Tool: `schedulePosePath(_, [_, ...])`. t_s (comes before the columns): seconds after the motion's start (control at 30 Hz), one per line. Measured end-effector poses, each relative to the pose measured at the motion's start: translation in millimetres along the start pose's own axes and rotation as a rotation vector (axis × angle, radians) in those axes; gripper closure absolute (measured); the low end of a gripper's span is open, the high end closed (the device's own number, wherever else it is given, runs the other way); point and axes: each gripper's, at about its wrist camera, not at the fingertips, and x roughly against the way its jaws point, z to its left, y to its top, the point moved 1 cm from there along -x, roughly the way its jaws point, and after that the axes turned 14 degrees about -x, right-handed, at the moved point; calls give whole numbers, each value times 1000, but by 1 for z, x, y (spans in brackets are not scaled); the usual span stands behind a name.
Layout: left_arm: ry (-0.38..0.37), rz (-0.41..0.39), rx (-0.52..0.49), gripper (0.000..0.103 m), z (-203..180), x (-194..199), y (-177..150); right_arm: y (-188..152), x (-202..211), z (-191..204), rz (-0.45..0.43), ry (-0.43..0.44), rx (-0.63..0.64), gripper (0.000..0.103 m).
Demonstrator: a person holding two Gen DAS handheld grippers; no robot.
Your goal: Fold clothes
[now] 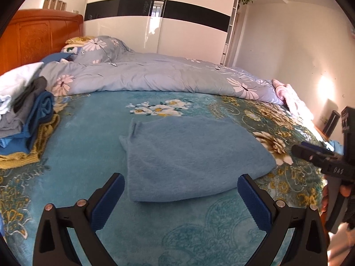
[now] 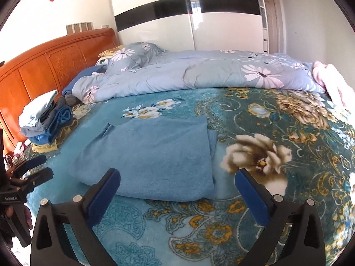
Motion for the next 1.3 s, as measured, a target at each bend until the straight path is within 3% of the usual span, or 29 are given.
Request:
schedulePosePath(0.1, [-26, 14, 16, 0, 0, -12, 6, -1, -16, -16, 29, 51, -74, 0])
schedulePosePath(0.23, [-72, 57, 122, 0, 8, -38, 12, 1, -39, -46, 105, 105, -222, 0])
schedulePosePath(0.43, [-172, 67, 190, 3, 10, -78, 24, 9, -71, -65, 152, 161, -262, 5])
schedulePosePath(0.53, [-216, 92, 192, 18, 9, -101, 34, 16, -91, -70, 191, 165, -285, 19])
schedulePosePath(0.63, [-249, 137, 184, 36, 6, -124, 41, 22, -104, -73, 213, 180, -304, 28])
schedulePosePath(0.7, [-257, 163, 180, 61, 4, -136, 44, 26, -111, -75, 227, 186, -320, 32])
schedulePosePath(0.73, [-256, 179, 181, 67, 4, -141, 45, 27, -115, -76, 235, 189, -330, 37])
schedulePosePath(0.8, [-275, 195, 194, 91, 5, -150, 45, 30, -121, -82, 245, 189, -364, 43])
schedulePosePath(0.83, [-278, 212, 201, 96, 6, -155, 44, 31, -124, -85, 249, 191, -383, 49])
schedulePosePath(1.07, [-292, 271, 220, 103, 3, -176, 35, 35, -132, -94, 285, 174, -460, 62])
schedulePosePath(1.13, [-297, 286, 237, 103, 4, -181, 30, 36, -133, -92, 307, 168, -455, 78])
schedulePosePath(1.2, [-301, 286, 257, 103, 5, -182, 26, 37, -133, -89, 321, 169, -452, 87])
schedulePosePath(1.3, [-296, 296, 264, 103, 5, -184, 24, 45, -127, -79, 322, 152, -417, 90])
